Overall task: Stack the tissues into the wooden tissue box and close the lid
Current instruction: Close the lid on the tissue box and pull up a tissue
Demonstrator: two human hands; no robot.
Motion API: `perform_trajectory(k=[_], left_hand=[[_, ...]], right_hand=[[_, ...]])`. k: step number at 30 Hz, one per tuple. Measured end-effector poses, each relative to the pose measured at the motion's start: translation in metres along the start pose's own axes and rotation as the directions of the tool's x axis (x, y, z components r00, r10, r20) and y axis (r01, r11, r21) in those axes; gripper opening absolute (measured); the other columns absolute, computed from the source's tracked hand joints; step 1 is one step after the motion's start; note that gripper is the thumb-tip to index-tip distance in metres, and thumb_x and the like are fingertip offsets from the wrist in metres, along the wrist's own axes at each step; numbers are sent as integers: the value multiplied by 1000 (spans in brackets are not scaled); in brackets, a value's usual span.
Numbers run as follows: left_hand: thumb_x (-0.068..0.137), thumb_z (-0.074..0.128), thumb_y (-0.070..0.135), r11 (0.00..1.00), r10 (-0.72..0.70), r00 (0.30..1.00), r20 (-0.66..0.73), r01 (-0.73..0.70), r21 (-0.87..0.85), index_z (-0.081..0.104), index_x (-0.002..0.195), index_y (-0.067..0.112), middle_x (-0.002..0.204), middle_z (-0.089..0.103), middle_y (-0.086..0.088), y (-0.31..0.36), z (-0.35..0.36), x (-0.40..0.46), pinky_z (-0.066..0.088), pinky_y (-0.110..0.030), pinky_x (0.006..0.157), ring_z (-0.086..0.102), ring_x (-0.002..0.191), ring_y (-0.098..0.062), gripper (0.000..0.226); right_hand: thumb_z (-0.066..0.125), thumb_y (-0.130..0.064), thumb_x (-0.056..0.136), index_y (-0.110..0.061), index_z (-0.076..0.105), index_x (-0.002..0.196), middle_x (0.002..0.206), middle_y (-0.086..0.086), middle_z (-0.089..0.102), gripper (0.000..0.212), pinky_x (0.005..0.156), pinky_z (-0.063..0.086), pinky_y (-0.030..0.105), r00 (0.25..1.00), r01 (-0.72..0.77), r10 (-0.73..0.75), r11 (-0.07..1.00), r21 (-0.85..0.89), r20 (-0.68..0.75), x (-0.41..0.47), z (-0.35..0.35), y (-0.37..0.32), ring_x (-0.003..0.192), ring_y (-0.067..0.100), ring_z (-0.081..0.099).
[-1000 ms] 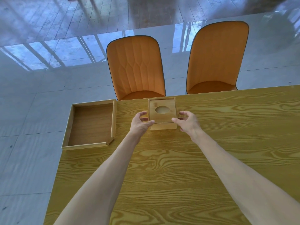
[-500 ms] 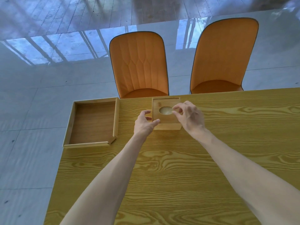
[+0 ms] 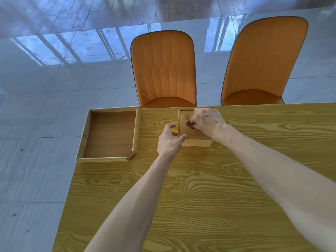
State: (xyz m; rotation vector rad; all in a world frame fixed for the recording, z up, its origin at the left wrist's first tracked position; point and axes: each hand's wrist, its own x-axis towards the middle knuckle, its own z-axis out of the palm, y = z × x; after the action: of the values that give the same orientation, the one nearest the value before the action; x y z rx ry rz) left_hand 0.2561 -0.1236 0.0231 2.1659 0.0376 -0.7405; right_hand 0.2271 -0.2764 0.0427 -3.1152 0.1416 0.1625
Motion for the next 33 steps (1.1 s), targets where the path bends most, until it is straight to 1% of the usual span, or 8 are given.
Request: perform_trajectory(k=[3, 7, 10, 14, 17, 21, 25, 33], left_hand=[[82, 78, 33, 1000, -14, 1000, 8, 13, 6, 49, 131, 31, 116, 66, 3, 1, -1, 1, 57, -41, 87, 67, 93, -18, 58], [82, 78, 35, 1000, -8, 1000, -2, 8, 19, 48, 132, 31, 120, 65, 3, 0, 0, 2, 55, -44, 90, 67, 97, -19, 59], [84, 74, 40, 987, 70, 996, -54, -61, 151, 42, 138, 35, 133, 59, 1, -1, 4, 1, 46, -49, 100, 61, 114, -22, 64], [97, 56, 39, 888, 198, 980, -13, -174, 425, 23, 152, 44, 163, 23, -5, 0, 7, -4, 25, -57, 113, 20, 149, -31, 65], [105, 38, 34, 812, 224, 969, 102, -243, 530, 17, 153, 49, 167, 3, -5, 0, 10, -8, 16, -60, 116, 0, 153, -35, 54], [107, 30, 34, 763, 238, 962, 135, -271, 587, 16, 154, 47, 167, 2, -4, -2, 11, -8, 16, -62, 116, -2, 152, -37, 51], [106, 33, 37, 769, 218, 965, 143, -260, 583, 30, 149, 44, 167, 6, -6, -2, 10, -6, 16, -63, 114, 0, 152, -38, 44], [105, 34, 40, 778, 207, 968, 139, -249, 577, 24, 151, 47, 167, 8, -6, -3, 11, -6, 18, -63, 113, 2, 152, -39, 47]], right_hand=[[65, -18, 95, -11, 73, 106, 97, 5, 67, 15, 74, 57, 31, 1000, 16, -15, 998, -60, 13, 1, 4, -3, 87, 20, 68], [66, -16, 94, -7, 74, 103, 90, 7, 64, 15, 66, 55, 32, 998, 68, -67, 994, -83, 15, 0, 6, 1, 80, 22, 65], [63, -22, 96, -7, 72, 104, 92, 8, 62, 19, 66, 56, 34, 997, 70, -70, 998, 4, -26, -7, 8, 5, 82, 23, 64], [63, -29, 95, -8, 70, 103, 99, 7, 63, 23, 69, 57, 34, 991, 3, 24, 977, 211, -128, -18, 9, 8, 87, 23, 65], [62, -26, 96, -11, 68, 101, 98, 5, 62, 18, 64, 54, 29, 983, -29, 71, 970, 241, -170, -22, 11, 12, 86, 22, 66], [59, -25, 98, -10, 67, 103, 100, 6, 61, 18, 61, 51, 29, 970, -54, 119, 954, 294, -210, -26, 7, 17, 83, 22, 65], [57, -26, 99, -11, 68, 106, 102, 5, 61, 20, 60, 41, 27, 960, -75, 160, 937, 341, -229, -30, 2, 20, 79, 19, 61], [59, -26, 98, -9, 68, 106, 100, 5, 60, 20, 61, 40, 25, 946, -78, 197, 908, 412, -256, -38, 4, 22, 75, 10, 48]])
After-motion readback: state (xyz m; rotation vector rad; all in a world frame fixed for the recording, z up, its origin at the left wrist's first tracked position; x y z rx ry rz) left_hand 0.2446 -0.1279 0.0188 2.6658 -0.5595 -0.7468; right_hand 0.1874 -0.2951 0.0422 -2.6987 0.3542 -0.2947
